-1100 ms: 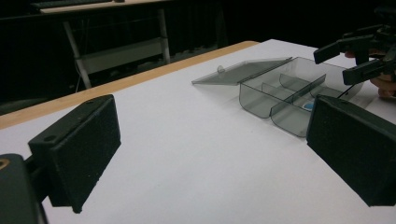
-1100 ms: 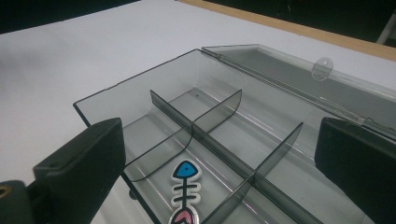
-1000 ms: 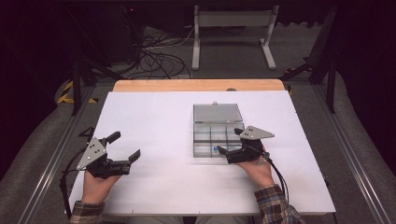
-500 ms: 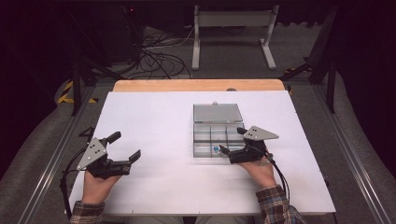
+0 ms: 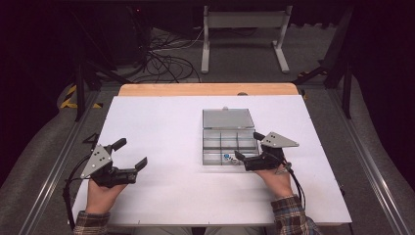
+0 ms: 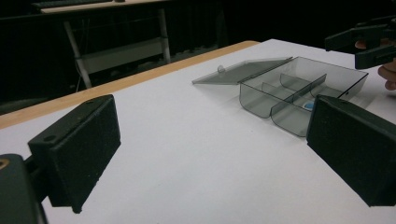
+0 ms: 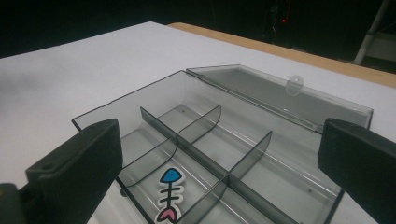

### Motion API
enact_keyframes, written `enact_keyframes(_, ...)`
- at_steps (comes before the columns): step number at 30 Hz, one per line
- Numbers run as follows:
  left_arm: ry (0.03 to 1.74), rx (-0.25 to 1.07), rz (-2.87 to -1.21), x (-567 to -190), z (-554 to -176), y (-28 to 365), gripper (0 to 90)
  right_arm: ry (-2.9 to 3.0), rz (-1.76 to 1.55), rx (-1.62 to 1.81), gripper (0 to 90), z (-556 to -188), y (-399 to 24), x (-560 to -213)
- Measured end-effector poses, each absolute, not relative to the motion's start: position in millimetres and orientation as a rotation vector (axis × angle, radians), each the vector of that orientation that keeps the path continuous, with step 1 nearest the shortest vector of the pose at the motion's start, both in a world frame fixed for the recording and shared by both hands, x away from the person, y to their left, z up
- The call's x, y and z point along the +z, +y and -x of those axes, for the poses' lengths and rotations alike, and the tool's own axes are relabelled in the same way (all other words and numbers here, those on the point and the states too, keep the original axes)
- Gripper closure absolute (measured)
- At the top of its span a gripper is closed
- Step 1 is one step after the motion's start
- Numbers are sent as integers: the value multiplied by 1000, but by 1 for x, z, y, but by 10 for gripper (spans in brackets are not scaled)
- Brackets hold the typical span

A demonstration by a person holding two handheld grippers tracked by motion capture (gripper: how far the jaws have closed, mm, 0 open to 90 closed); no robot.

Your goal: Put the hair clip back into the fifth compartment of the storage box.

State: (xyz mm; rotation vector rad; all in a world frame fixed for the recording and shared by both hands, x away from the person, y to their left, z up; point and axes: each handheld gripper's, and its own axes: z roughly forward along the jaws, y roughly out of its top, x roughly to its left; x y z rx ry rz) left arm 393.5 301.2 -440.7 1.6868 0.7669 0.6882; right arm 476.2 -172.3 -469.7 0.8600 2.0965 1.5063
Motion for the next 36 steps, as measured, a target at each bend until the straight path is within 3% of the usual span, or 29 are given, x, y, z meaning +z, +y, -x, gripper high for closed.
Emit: enact_keyframes(36, 776, 686, -1682, -442, -389, 302, 35, 1955, -939, 1537, 4, -456, -211, -462)
